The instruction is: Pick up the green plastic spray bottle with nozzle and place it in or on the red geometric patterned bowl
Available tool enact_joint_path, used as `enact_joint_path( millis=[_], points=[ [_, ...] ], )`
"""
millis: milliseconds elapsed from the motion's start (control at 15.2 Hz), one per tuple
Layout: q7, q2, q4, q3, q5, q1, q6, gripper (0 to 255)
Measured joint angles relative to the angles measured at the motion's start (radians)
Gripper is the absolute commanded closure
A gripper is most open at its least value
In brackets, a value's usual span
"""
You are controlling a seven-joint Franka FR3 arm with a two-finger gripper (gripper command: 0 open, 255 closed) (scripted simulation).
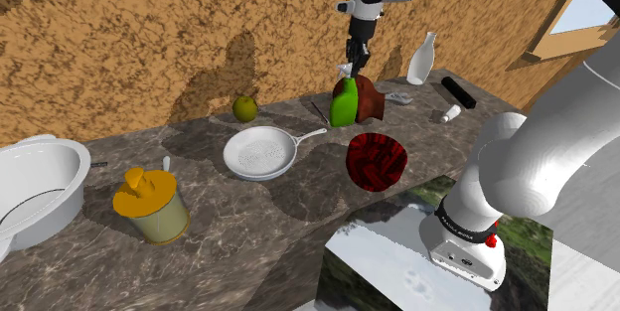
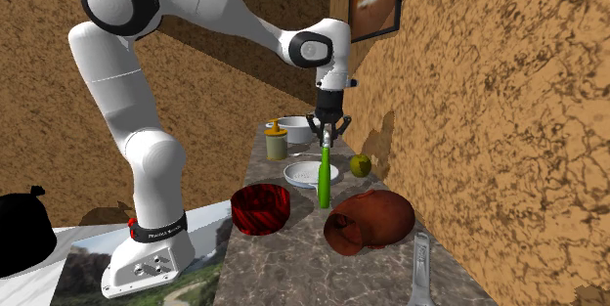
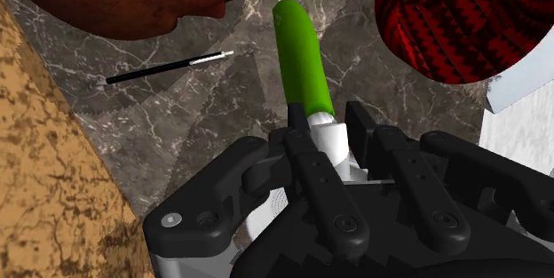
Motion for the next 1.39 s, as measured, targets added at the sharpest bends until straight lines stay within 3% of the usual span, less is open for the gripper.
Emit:
enact_joint_path(
  millis=[1386],
  points=[
    [0.024,-0.018,0.263,0.023,0.000,0.009,-0.279,255]
  ],
)
